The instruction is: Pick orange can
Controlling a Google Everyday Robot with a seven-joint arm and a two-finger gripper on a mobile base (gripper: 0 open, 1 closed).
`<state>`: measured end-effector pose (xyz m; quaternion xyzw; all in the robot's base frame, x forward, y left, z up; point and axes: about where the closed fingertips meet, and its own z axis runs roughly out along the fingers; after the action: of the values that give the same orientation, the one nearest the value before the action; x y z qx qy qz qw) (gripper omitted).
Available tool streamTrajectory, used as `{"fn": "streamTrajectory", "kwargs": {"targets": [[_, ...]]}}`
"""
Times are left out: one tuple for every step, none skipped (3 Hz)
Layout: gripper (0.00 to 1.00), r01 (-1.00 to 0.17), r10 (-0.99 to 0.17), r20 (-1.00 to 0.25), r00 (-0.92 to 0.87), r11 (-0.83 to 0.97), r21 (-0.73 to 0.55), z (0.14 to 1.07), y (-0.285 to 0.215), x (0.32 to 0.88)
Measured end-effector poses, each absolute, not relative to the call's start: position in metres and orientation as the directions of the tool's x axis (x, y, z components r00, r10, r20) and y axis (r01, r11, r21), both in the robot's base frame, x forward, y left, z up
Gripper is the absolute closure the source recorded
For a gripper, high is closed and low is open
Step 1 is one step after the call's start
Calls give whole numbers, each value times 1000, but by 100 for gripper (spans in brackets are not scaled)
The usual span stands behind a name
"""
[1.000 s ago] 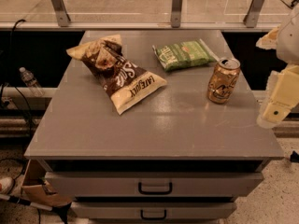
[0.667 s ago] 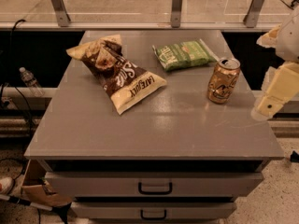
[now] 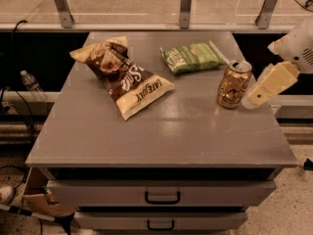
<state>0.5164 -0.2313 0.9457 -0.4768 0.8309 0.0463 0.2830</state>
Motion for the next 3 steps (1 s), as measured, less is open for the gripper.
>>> {"fn": "streamTrajectory", "kwargs": {"targets": [[0, -793, -696, -583, -419, 593, -138, 934, -230, 537], [0, -793, -660, -614, -432, 603, -90, 922, -225, 548], [18, -800, -650, -622, -437, 597, -62, 913, -218, 553]]}}
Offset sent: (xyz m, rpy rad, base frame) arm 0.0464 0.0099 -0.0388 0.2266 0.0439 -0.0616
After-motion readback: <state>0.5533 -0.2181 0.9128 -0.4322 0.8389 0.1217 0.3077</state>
